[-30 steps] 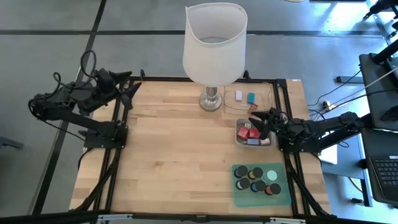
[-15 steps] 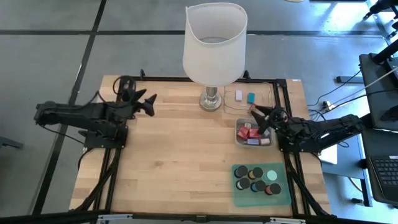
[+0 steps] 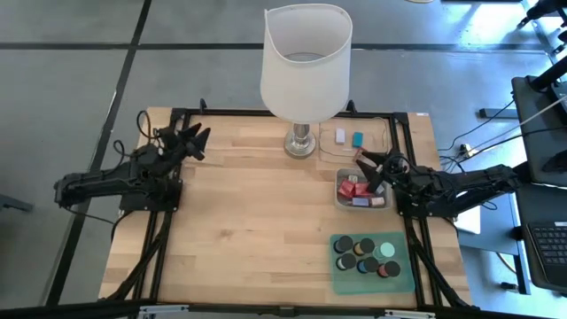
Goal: Pick & Place Office items
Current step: Return to Home Position
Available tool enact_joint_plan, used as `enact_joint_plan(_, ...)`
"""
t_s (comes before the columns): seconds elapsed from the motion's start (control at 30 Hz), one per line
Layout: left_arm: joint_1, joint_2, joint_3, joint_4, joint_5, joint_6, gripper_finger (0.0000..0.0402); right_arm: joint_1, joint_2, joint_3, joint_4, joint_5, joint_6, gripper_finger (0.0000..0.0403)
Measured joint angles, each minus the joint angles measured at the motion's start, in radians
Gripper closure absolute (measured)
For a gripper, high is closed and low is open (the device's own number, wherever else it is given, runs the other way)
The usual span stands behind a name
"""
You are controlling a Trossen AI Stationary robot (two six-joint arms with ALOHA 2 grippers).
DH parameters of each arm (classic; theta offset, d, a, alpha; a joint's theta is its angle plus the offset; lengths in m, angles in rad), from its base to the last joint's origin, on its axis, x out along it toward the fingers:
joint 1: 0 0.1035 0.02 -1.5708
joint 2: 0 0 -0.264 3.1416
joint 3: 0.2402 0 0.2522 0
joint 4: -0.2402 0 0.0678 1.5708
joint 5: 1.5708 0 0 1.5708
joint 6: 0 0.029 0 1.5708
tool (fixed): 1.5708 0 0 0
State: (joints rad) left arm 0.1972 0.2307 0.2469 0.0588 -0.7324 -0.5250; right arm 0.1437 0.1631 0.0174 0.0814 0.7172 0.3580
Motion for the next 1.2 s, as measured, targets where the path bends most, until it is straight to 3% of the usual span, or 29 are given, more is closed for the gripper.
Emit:
enact_joint_plan(0.23, 0.078, -0.045, -0.094, 0.035, 0.113, -0.032, 0.0105, -0.001, 0.0, 0.0, 0.0, 0.0, 0.0, 0.0181)
enact_joint_plan(0.43, 0.111, -0.026, -0.147, 0.035, 0.11, -0.054, 0.0105, -0.001, 0.0, 0.0, -0.002, 0.0, 0.0, 0.0181)
enact_joint_plan(0.93, 0.167, -0.026, -0.188, -0.128, -0.193, -0.055, 0.0105, -0.001, 0.0, 0.0, -0.017, 0.0, -0.001, 0.0181)
enact_joint_plan(1.2, 0.167, -0.023, -0.188, -0.16, -0.226, 0.101, 0.0105, -0.001, 0.001, 0.0, -0.016, 0.0, -0.001, 0.0181)
